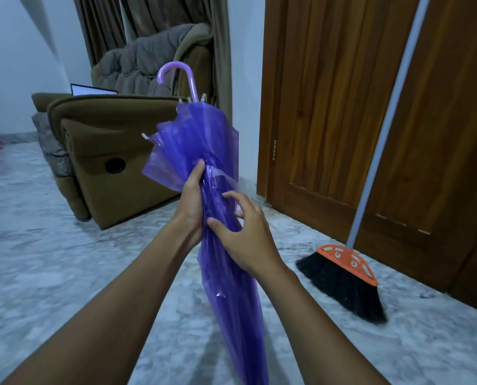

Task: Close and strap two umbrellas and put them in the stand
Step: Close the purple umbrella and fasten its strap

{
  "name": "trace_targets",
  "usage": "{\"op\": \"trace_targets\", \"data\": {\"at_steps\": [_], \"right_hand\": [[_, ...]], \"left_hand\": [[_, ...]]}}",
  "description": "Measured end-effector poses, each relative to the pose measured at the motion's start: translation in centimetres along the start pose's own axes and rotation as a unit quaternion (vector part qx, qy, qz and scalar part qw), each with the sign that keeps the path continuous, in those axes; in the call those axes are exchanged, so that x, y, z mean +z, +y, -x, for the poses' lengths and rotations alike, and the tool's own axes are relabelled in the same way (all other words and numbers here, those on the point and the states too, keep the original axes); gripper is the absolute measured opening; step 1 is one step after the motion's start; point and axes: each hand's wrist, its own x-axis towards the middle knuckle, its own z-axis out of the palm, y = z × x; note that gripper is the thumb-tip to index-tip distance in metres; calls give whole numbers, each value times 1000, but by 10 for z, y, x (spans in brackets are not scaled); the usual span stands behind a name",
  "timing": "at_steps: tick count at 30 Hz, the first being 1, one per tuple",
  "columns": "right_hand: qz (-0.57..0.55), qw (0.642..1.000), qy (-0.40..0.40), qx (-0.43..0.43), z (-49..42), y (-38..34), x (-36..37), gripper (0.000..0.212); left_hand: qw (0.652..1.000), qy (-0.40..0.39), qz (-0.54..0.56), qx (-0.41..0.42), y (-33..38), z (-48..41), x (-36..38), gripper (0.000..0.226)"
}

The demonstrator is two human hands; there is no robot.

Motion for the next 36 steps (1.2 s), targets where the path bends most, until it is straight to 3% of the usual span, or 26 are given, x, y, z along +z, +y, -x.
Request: {"op": "trace_targets", "data": {"at_steps": [6, 12, 13, 16, 18, 21, 24, 29, 32, 34, 36], "right_hand": [[-29, 999, -20, -9, -42, -65, -54, 44], [-46, 999, 8, 5, -95, -214, -151, 44], [-49, 999, 14, 12, -103, -242, -168, 44], [-26, 997, 74, 15, -122, -328, -216, 44], [-16, 992, 120, 30, -131, -378, -243, 45], [-37, 981, 176, 65, -138, -443, -278, 51], [-74, 977, 178, 90, -139, -493, -297, 50], [-103, 982, 127, 89, -133, -551, -310, 32], [-135, 979, 101, 114, -128, -574, -320, 38], [-155, 976, 103, 109, -125, -587, -324, 45], [-158, 975, 119, 99, -121, -598, -325, 38]], "left_hand": [[997, -43, -33, -49, 74, -16, 62, 43], [979, -100, -134, -118, 240, -23, 176, 42], [979, -82, -145, -120, 268, -24, 195, 48], [973, 62, -195, -105, 348, -16, 248, 99], [968, 96, -215, -89, 391, -3, 276, 101], [970, 11, -220, -101, 444, 26, 314, 67], [965, -103, -214, -109, 481, 38, 343, 32], [967, -151, -182, -98, 530, 46, 357, 31], [962, -191, -168, -100, 552, 53, 354, 25], [953, -226, -178, -93, 561, 57, 350, 32], [942, -251, -212, -71, 567, 58, 347, 51]]}}
